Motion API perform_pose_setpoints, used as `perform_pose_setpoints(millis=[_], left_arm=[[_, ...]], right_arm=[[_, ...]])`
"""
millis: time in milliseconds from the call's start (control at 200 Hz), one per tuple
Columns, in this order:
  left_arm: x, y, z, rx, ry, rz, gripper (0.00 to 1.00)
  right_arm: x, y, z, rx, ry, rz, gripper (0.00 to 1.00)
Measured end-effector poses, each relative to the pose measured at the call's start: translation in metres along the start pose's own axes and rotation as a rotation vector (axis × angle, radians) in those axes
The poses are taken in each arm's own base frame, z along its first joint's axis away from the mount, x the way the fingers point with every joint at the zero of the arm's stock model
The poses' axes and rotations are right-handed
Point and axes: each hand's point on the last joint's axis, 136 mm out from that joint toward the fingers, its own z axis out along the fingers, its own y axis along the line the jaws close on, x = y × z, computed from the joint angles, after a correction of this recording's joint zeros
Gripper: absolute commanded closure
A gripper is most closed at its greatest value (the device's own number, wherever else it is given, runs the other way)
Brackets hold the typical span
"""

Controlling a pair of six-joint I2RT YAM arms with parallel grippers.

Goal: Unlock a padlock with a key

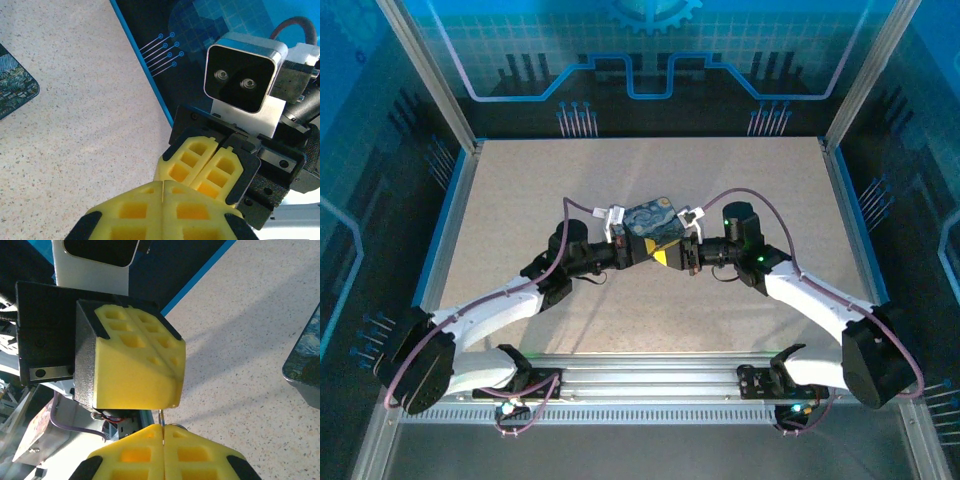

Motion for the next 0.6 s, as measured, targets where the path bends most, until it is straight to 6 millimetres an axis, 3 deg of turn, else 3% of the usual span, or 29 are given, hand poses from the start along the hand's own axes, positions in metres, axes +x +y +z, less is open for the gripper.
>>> perform_pose_setpoints(millis=[250,600], left_arm=[[-0.0008,0.0008,0.0001,-0.004,-0.005,-0.001,1.00],[-0.0005,0.0014,0.0004,-0.006,-0.004,-0.001,1.00]], right_arm=[[-0.0012,-0.0011,0.0022,-0.009,-0.003,0.015,0.83],[-0.0002,-0.0020,0.0040,-0.019,0.003,0.022,0.86]])
